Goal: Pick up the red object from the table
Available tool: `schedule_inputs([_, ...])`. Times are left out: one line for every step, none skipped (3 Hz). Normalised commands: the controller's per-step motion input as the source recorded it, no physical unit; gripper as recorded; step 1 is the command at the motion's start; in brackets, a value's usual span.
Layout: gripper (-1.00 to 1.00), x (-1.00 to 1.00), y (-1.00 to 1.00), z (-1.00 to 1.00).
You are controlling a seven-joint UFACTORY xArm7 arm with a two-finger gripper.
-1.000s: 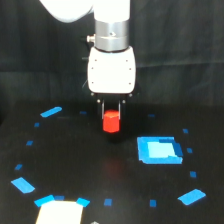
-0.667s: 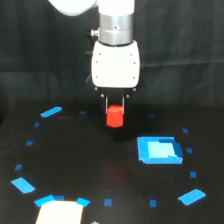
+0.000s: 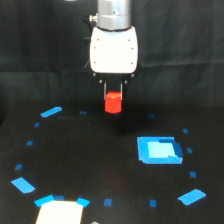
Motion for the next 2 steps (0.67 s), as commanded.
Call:
schedule_inputs([-1.0, -0.09, -0.11, 0.67])
schedule_inputs([-0.92, -0.08, -0.16, 0.46])
